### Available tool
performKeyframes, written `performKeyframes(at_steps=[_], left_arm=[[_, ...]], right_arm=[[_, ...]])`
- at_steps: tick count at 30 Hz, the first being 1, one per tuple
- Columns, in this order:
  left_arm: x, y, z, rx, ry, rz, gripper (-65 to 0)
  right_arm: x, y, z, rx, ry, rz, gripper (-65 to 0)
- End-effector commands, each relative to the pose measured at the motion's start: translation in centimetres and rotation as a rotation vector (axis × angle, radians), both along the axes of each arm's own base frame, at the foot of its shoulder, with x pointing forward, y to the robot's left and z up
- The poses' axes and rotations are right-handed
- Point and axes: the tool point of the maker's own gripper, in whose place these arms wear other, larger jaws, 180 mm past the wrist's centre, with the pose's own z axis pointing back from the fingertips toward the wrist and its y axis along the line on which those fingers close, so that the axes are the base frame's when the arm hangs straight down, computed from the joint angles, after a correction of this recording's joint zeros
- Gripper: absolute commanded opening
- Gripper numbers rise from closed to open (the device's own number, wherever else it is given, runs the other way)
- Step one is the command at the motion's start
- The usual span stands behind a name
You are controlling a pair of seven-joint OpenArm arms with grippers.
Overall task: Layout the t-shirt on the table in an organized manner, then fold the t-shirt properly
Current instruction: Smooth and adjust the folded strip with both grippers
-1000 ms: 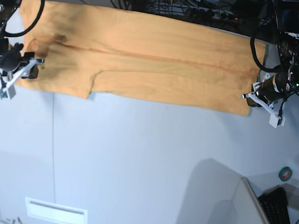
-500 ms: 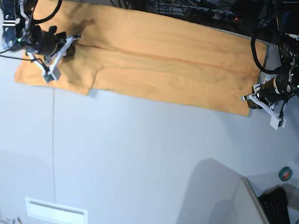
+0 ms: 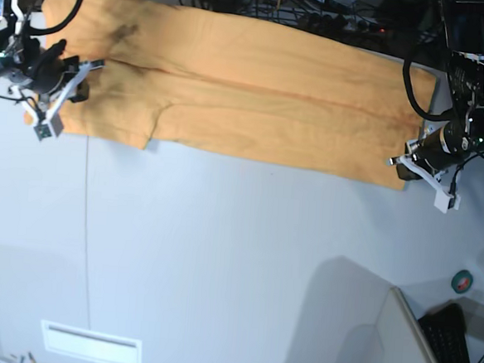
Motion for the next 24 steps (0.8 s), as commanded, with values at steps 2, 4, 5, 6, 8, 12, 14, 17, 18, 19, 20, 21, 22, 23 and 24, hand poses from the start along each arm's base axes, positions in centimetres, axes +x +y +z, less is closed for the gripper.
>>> performKeyframes(at_steps=[2,4,5,6,8,12,14,17,18,19,20,21,22,23,24], left_arm=[[0.0,-0.5,-0.4,-0.003,0.007,-0.024,-65.0],[-1.0,-1.7,-2.2,-0.009,0.067,-0.064,-65.0],[-1.0,-2.1,-2.6,-0.013,0.078,-0.075,-65.0],[-1.0,-2.4,-3.1,-0.016,0.094,-0.085,-65.0],[-1.3,-2.3,-4.2,-0.021,0.131,-0.077,-65.0],[-0.7,-1.5,-5.8,0.04,0.186,-0.071,-65.0],[0.0,-1.8,-6.1,0.067,0.192,-0.083,-65.0],[1.5,-2.6,-5.7,0.086,0.159,-0.097,-65.0],[2.1,-2.8,-5.4,0.085,0.149,-0.099,-65.0],[2.9,-3.2,-5.1,0.078,0.134,-0.099,-65.0],[3.5,-3.4,-4.7,0.075,0.12,-0.1,-65.0],[4.1,-3.5,-4.3,0.075,0.108,-0.1,-65.0],[4.8,-3.6,-3.9,0.074,0.094,-0.1,-65.0],[5.5,-3.8,-3.5,0.07,0.08,-0.101,-65.0],[6.1,-3.9,-3.0,0.07,0.066,-0.102,-65.0]], right_arm=[[1.0,-1.1,-0.1,0.001,-0.013,-0.027,-65.0],[0.8,-2.5,-1.4,-0.013,0.035,-0.045,-65.0],[0.8,-2.7,-2.0,-0.009,0.051,-0.057,-65.0],[0.8,-2.9,-2.5,-0.003,0.061,-0.071,-65.0],[1.2,-3.4,-3.4,0.011,0.06,-0.101,-65.0],[2.5,-4.3,-5.1,0.037,0.072,-0.165,-65.0],[3.7,-5.3,-5.4,0.033,0.06,-0.19,-65.0],[5.7,-6.9,-5.7,-0.018,0.049,-0.198,-65.0],[6.2,-7.3,-5.8,-0.033,0.045,-0.199,-65.0],[7.0,-7.7,-5.7,-0.05,0.036,-0.201,-65.0],[7.8,-8.0,-5.5,-0.064,0.025,-0.198,-65.0],[8.3,-8.3,-5.5,-0.077,0.023,-0.197,-65.0],[8.9,-8.5,-5.3,-0.086,0.017,-0.196,-65.0],[9.5,-8.7,-5.0,-0.092,0.008,-0.195,-65.0],[10.0,-8.7,-4.8,-0.096,-0.001,-0.193,-65.0]])
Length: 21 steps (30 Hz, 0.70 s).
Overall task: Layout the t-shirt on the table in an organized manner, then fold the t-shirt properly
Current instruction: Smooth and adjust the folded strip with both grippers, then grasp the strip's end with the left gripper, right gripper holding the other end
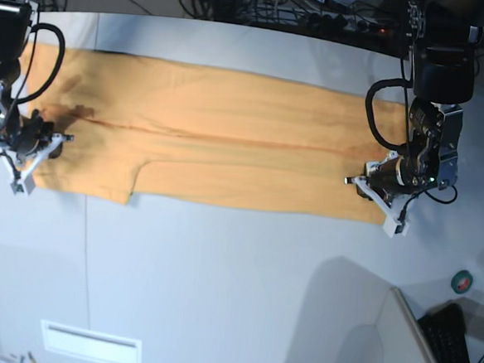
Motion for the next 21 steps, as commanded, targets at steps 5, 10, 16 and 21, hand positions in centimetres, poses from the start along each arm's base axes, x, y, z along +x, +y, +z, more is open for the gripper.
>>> performKeyframes(at_steps=[5,10,16,21], left_arm=[[2.3,2.0,3.4,0.032,-0.102,0.036,-65.0],[0.4,5.9,6.5,0.053,-0.14,0.135,-65.0],[-1.9,7.3,9.2,0.097,-0.213,0.053,-65.0],[-3.5,7.5,7.5,0.057,-0.183,0.023,-11.4]], right_arm=[[1.2,-1.6,2.7,-0.094,-0.066,0.02,-65.0],[1.5,0.4,6.3,-0.113,-0.2,0.063,-65.0],[1.0,2.4,9.8,-0.111,-0.32,0.063,-65.0],[0.3,3.6,10.4,-0.102,-0.341,0.074,-65.0]])
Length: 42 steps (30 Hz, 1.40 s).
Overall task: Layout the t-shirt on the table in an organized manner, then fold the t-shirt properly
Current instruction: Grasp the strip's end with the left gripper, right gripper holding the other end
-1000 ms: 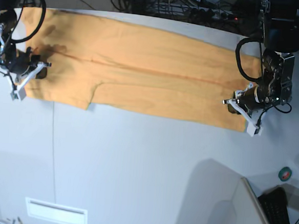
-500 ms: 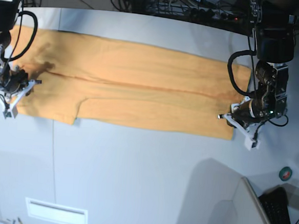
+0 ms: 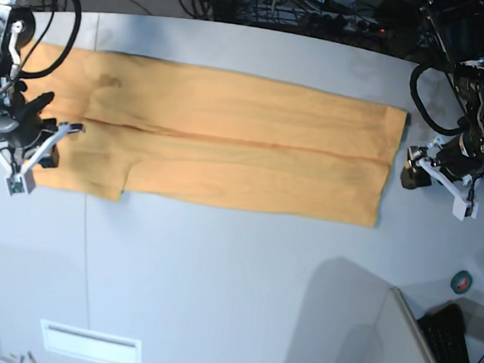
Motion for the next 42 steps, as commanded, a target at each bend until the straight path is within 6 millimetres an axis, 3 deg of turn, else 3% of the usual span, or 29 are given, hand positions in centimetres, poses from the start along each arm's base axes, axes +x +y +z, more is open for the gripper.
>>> performKeyframes(at_steps=[1,6,12,17,21,25,31,38,42], left_arm=[[0.8,-0.3,0.2,-0.03,-0.026,-0.018,-6.6],[0.8,-2.0,-3.6,-0.16,0.056,-0.034,-11.5],[2.1,-4.0,-4.2,-0.185,0.019,-0.079,-12.5],[1.3,-5.1,-5.2,-0.188,0.057,-0.114,-14.3],[0.6,-5.0,-6.7,-0.235,0.1,-0.072,-35.4],[0.4,-5.2,-7.9,-0.277,0.117,-0.035,-65.0],[1.6,-4.4,-7.0,-0.265,0.026,-0.011,-65.0],[1.9,-1.3,-1.9,-0.088,-0.108,-0.003,-65.0],[1.6,-2.1,0.3,-0.024,-0.16,-0.004,-65.0]], right_arm=[[0.8,-0.5,1.3,-0.015,-0.046,0.004,-65.0],[0.6,-0.4,1.1,-0.013,-0.041,0.007,-65.0],[0.3,-0.4,0.9,-0.013,-0.033,0.007,-65.0],[0.1,-0.4,0.7,-0.013,-0.027,0.007,-65.0],[0.0,-0.4,0.7,-0.013,-0.026,0.007,-65.0],[-0.4,-0.5,0.4,-0.013,-0.017,0.004,-65.0],[-1.1,-0.4,-0.1,-0.013,0.001,0.005,-65.0],[-1.3,-0.5,-0.2,-0.013,0.006,0.004,-65.0],[-1.2,-0.4,-0.1,-0.013,0.003,0.005,-65.0]])
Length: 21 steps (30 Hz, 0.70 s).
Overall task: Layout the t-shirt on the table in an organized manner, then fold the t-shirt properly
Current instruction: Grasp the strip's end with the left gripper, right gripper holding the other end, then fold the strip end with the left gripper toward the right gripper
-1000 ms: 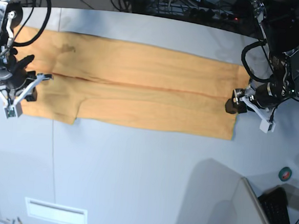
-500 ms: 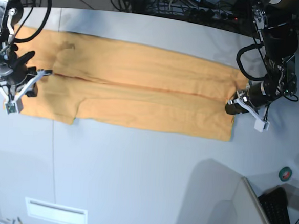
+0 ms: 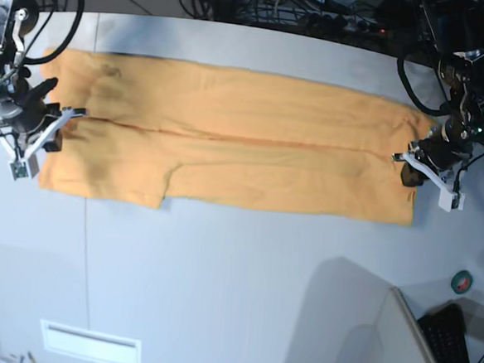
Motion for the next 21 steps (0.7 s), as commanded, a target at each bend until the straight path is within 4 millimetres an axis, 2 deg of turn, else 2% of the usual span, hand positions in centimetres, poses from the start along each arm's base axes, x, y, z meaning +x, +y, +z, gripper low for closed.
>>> performKeyframes(at_steps=[1,7,14,21], left_arm=[[0.7,-0.6,1.5,0.014,-0.048,-0.027,-65.0],[0.1,-6.8,1.9,0.038,-0.047,-0.152,-65.0],[0.0,-15.1,1.8,-0.046,-0.054,-0.249,-65.0],[-1.1,-21.8,1.1,-0.131,-0.032,-0.35,-65.0]], right_arm=[[1.0,-0.4,1.3,-0.009,-0.049,0.006,-65.0],[1.1,-0.4,1.3,-0.009,-0.051,0.006,-65.0],[1.1,-0.4,1.3,-0.009,-0.051,0.006,-65.0],[1.1,-0.4,1.3,-0.009,-0.051,0.006,-65.0]])
